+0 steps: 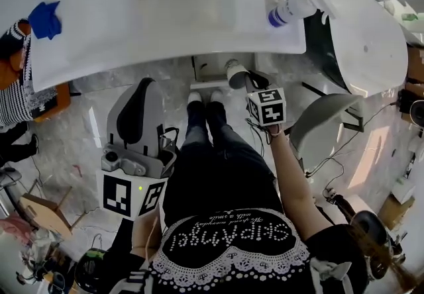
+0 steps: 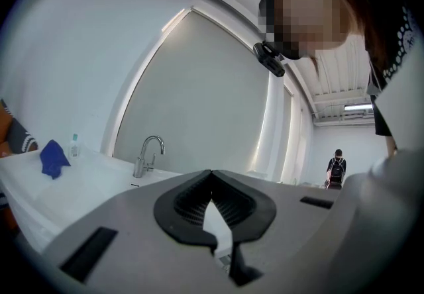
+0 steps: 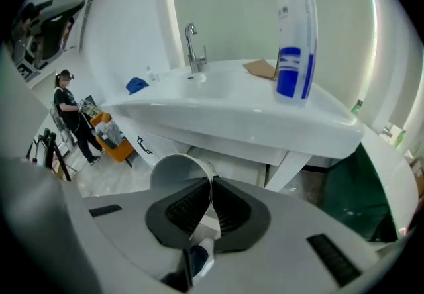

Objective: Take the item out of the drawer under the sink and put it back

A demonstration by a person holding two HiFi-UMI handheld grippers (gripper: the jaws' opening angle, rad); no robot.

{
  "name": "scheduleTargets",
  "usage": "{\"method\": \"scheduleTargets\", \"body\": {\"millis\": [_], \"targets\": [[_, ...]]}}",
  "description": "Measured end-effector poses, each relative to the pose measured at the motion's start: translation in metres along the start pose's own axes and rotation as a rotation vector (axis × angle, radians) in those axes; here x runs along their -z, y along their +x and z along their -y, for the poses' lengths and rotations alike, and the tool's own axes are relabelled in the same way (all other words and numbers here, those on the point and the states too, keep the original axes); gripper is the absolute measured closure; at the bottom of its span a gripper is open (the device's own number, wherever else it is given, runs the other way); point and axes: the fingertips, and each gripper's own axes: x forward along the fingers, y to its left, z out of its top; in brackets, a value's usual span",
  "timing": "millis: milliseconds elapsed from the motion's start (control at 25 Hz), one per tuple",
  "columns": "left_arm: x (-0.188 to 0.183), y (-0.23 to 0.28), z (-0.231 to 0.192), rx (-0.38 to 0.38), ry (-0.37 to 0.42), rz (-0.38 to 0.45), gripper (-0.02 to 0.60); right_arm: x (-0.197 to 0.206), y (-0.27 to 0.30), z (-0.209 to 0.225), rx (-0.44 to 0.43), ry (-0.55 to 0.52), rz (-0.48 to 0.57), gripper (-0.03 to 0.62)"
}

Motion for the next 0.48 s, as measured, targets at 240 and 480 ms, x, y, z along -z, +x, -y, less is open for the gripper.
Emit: {"method": "scheduleTargets", "body": {"millis": [240,480], "targets": [[-0.016,-0.017,0.003,0.006,0.038,0.030,0.577,-0.027,-0.057,-0.008,0.038,-0.008,0.152,0.563],[-0.028,-0.031,0.015,0.044,0.066,0.052,0.577,-0.072,-0.113,-0.025,0.061,-0.021,0.323,0.563]]}}
